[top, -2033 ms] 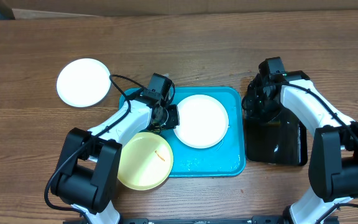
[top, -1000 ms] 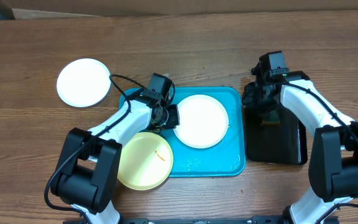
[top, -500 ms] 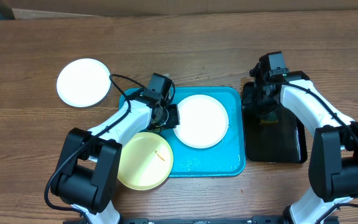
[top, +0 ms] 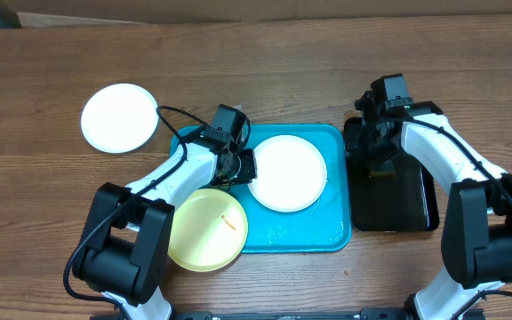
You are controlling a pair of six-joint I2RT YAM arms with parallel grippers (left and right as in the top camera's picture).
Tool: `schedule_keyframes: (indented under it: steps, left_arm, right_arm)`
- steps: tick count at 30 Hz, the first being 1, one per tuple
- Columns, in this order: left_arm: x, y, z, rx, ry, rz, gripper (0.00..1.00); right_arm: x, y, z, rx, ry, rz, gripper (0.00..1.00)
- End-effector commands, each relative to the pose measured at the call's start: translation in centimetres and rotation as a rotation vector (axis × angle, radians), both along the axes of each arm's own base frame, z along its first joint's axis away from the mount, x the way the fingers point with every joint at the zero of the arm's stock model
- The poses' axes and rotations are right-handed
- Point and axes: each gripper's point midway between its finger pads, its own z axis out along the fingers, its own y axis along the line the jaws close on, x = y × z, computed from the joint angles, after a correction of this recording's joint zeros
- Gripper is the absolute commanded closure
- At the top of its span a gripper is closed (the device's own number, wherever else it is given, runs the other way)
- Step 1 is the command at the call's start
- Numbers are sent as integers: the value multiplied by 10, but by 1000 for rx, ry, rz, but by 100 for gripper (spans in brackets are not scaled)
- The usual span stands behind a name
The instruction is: Clean dirty plates on tray and stack at the side
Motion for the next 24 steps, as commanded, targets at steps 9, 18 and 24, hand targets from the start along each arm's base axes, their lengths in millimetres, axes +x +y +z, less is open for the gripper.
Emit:
schedule_keyframes:
  steps: [9, 18, 24]
  left_arm:
    - [-2, 1, -5, 11, 8, -5, 80]
    - [-1, 1, -5, 10, 4, -5, 76]
    - [-1, 1, -5, 9, 3, -5, 76]
  right_arm:
    - [29, -32, 52, -31, -47, -77, 92]
    - [33, -171, 69, -135, -34, -459, 84]
    - [14, -243, 69, -132, -22, -659, 15]
